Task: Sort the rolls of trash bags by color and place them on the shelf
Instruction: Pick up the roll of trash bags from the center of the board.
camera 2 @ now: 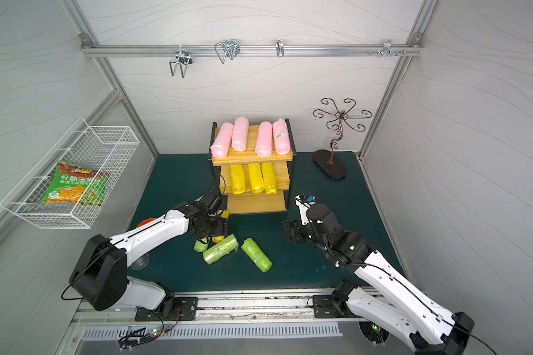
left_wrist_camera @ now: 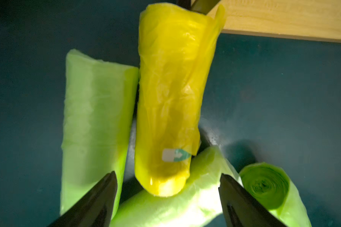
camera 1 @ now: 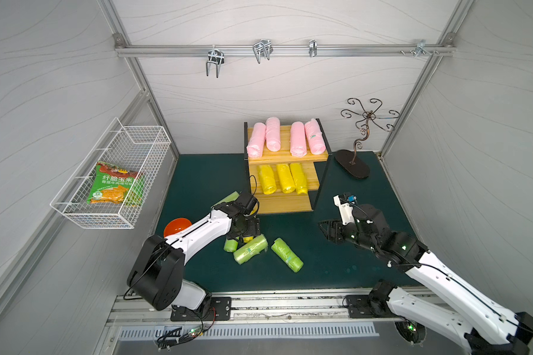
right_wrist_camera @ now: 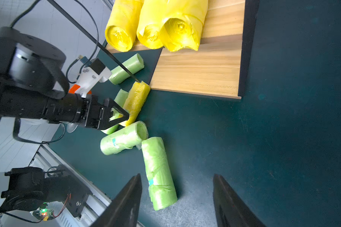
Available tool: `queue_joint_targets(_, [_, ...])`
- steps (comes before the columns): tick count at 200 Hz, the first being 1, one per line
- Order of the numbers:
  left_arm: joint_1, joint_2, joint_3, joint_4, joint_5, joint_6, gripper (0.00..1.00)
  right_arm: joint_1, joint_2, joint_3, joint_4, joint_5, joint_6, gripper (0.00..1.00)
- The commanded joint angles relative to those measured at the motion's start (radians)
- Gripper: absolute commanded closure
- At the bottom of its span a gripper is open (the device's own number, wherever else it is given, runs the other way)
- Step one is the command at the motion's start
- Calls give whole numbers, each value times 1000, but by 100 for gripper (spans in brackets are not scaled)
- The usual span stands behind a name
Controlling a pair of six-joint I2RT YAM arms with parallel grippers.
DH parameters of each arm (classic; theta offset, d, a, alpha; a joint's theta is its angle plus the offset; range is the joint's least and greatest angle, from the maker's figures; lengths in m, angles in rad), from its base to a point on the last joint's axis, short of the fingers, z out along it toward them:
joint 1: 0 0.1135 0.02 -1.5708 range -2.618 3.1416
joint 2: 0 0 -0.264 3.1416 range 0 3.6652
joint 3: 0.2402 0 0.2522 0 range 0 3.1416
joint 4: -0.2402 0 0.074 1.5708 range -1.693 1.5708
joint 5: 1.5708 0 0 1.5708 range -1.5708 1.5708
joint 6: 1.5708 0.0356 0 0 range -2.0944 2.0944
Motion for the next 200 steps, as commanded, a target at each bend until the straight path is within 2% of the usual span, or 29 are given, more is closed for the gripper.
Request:
queue_joint_targets(1, [10, 50, 55, 73, 24, 59, 15, 7, -9, 3, -17, -1, -25, 39])
queue_joint_targets(76, [72, 186, 140, 110, 4, 129, 20, 9, -15, -6, -37, 10, -36, 39])
queue_joint_targets(143, [77, 261, 120, 181, 44, 109, 36, 14, -6, -12, -30, 14, -30, 39])
queue_joint_targets(167, [77, 278, 85, 220, 56, 76, 46, 21, -5, -12, -29, 19, -29, 39])
queue_joint_targets(200, [77, 275, 44, 263, 58, 36, 68, 34, -4, -8, -34, 28, -29, 39])
